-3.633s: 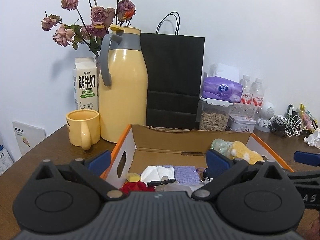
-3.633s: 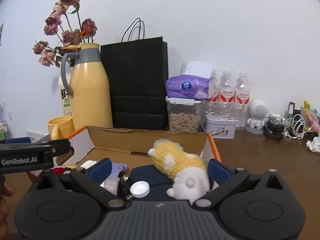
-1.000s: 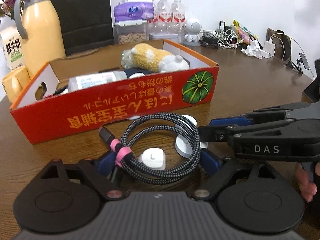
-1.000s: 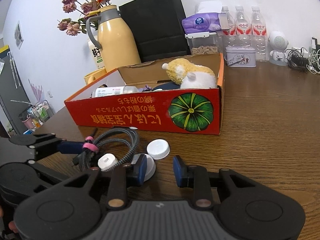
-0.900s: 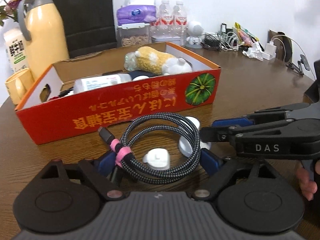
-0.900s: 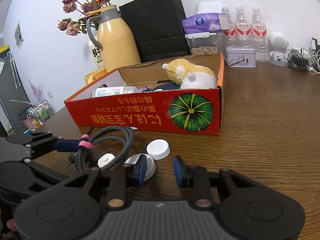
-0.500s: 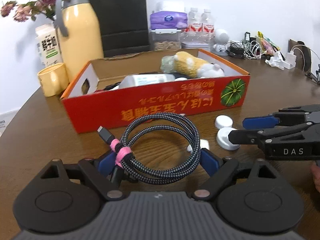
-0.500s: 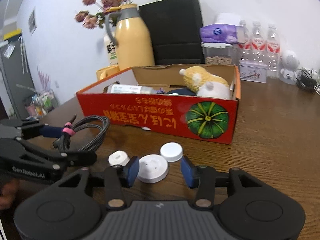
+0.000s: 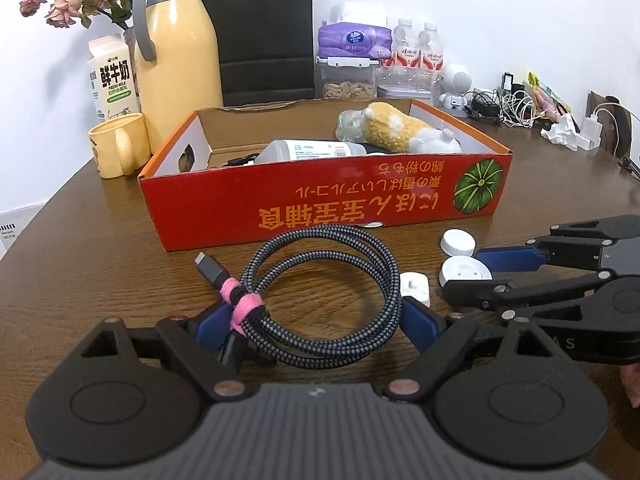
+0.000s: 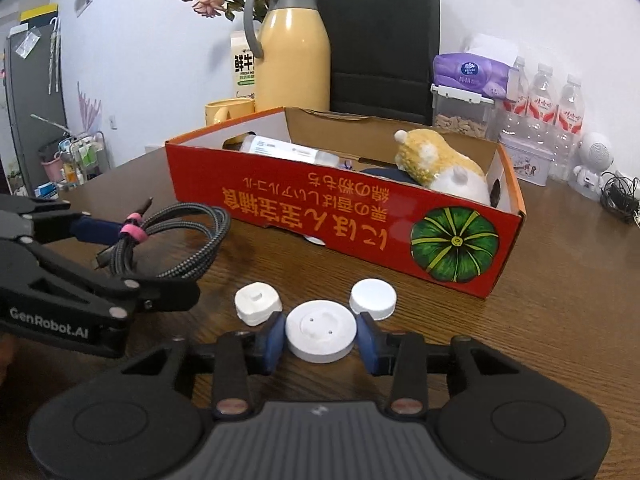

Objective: Organize objects
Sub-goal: 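Grasp a white round cap with the right tool while the left tool holds the braided cable, then carry the braided cable and white cap into the box and open both tools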

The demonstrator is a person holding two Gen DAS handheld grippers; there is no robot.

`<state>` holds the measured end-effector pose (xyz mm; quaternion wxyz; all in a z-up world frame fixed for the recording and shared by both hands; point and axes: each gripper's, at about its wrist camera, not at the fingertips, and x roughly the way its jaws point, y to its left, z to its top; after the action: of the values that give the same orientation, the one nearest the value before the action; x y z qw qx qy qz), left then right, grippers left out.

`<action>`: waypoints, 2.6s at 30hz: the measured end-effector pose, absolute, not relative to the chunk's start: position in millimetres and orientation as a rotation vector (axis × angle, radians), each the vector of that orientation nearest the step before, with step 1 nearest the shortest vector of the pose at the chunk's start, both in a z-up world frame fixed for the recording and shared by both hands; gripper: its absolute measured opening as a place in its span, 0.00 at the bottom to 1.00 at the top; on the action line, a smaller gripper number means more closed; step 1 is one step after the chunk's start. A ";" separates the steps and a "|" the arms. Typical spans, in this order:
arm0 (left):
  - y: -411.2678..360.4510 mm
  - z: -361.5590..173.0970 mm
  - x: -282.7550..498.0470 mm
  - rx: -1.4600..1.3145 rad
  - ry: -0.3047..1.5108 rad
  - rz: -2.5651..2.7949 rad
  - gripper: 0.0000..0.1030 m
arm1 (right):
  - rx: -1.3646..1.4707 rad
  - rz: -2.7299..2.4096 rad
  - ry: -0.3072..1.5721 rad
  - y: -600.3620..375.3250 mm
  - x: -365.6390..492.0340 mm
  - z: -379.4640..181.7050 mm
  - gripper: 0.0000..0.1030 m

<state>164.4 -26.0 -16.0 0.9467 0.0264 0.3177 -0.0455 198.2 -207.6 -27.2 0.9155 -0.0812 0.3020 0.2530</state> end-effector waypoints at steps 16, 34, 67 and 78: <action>-20.3 17.1 166.7 0.035 0.568 -0.106 0.87 | -0.099 0.463 0.438 -218.5 188.5 1.8 0.37; -15.7 74.6 242.0 0.027 0.427 -0.078 0.87 | -0.046 0.372 0.343 -188.6 266.6 55.8 0.37; -6.4 41.2 301.0 -0.007 0.425 -0.001 1.00 | -0.067 0.296 0.426 -176.9 301.2 13.4 0.99; -5.4 41.5 292.8 -0.027 0.413 -0.016 1.00 | -0.049 0.284 0.424 -181.8 297.5 16.9 1.00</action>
<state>292.8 -5.5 41.5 0.9786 -0.0135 0.2051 -0.0080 297.5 -181.8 16.9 0.9673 -0.0245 0.2098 0.1402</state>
